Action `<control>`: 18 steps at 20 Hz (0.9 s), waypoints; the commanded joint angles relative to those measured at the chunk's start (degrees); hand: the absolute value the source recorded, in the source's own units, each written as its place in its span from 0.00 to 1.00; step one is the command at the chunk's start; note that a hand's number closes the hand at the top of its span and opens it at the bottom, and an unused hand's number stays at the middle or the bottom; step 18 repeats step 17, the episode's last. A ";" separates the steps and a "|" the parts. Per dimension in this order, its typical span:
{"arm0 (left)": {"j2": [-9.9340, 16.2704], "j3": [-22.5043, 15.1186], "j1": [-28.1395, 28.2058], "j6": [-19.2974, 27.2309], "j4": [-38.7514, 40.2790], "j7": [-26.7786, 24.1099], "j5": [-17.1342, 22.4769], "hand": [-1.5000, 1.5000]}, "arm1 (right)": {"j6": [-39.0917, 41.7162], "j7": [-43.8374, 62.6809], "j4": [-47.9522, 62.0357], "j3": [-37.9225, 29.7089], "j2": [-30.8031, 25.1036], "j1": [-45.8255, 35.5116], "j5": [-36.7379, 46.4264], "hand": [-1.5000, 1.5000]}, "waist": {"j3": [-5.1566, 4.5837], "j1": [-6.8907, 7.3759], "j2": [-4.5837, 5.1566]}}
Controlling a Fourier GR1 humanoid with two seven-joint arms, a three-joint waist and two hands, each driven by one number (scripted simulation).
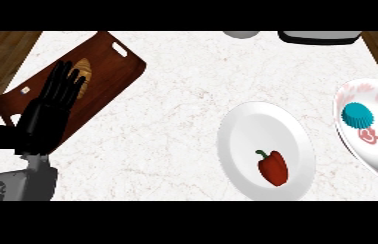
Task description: Pick the cupcake from the plate and place it in the bowl
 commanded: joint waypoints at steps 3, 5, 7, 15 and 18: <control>0.94 0.64 -0.89 -0.77 0.25 0.45 0.47 0.50 | 6.27 -2.00 5.21 -4.15 -8.83 4.80 -2.91 0.00 | 0.21 -0.16 0.33; -0.66 -0.28 1.52 -0.10 0.00 -1.71 -0.93 0.50 | 7.90 -4.33 5.80 -4.72 -10.24 7.98 -3.32 0.00 | 0.21 -0.39 0.14; -0.49 0.11 -0.33 0.49 -0.69 0.05 -0.03 0.50 | 9.40 -4.45 6.27 -5.16 -10.91 8.78 -3.78 0.00 | 0.37 -0.25 0.31; -0.19 0.73 1.61 -0.58 -0.48 -1.85 -0.05 0.50 | 15.59 -5.55 5.75 -4.92 -14.29 14.58 -3.87 0.00 | 0.58 -0.52 0.18; -0.79 0.15 1.77 0.57 -1.11 -0.64 -0.51 0.50 | 15.90 -7.58 5.01 -4.79 -13.75 16.60 -3.88 0.00 | 0.71 -1.12 0.03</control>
